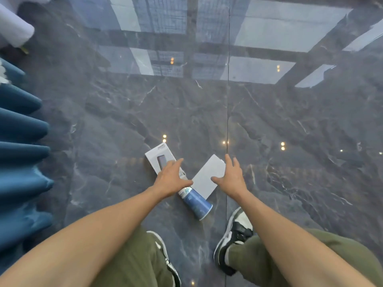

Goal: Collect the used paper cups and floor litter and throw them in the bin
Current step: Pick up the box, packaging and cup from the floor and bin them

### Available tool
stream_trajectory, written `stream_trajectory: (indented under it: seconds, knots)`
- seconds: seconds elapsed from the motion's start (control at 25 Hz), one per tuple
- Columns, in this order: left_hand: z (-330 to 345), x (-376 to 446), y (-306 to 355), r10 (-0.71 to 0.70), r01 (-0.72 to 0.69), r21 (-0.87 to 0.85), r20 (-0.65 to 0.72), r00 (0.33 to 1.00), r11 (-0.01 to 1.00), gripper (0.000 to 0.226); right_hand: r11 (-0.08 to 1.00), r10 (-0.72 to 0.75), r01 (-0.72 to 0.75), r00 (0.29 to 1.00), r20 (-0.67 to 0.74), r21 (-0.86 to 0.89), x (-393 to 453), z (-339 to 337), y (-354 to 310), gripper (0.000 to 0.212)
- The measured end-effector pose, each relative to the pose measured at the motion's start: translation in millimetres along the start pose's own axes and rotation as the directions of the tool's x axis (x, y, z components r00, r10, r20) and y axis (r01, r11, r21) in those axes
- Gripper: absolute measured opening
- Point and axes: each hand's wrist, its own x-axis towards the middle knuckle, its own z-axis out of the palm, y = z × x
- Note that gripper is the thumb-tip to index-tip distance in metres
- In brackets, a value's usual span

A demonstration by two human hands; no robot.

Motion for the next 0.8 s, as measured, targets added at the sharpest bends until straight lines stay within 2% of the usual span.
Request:
stream_trajectory:
  seconds: [0.08,0.16,0.32,0.52,0.64,0.72,0.8]
  knots:
    - [29.8,43.9,-14.8,0.028,-0.026,-0.055,0.048,0.998,0.998,0.096,0.96,0.14,-0.134,0.99,-0.007,0.248,37.0,35.6,21.4,0.089]
    - [56.7,81.5,-25.8,0.046,-0.04,-0.09,0.067,0.997,0.995,0.097,0.852,0.277,-0.237,0.961,-0.017,0.467,68.4,64.6,41.0,0.061]
    - [100.3,149.1,-33.8,0.1,-0.093,-0.082,0.085,0.991,0.992,0.09,0.607,0.433,-0.37,0.896,0.098,0.703,117.4,109.4,75.2,0.062]
    - [132.4,182.5,-34.8,0.099,-0.076,-0.138,0.169,0.981,0.988,0.081,0.456,0.477,-0.354,0.872,0.111,0.817,139.0,131.3,92.9,0.037]
    - [135.5,189.7,-33.6,0.109,-0.061,-0.254,0.18,0.978,0.965,0.044,0.375,0.43,-0.338,0.888,0.161,0.863,134.5,133.5,87.6,0.026]
    - [129.8,192.2,-32.1,0.109,-0.054,-0.342,0.143,0.984,0.938,0.035,0.398,0.413,-0.266,0.906,0.088,0.878,134.1,129.1,79.1,0.025]
    - [118.2,192.4,-27.5,0.112,-0.067,-0.398,0.09,0.99,0.915,0.049,0.424,0.398,-0.151,0.917,-0.034,0.893,137.0,117.4,68.0,0.028]
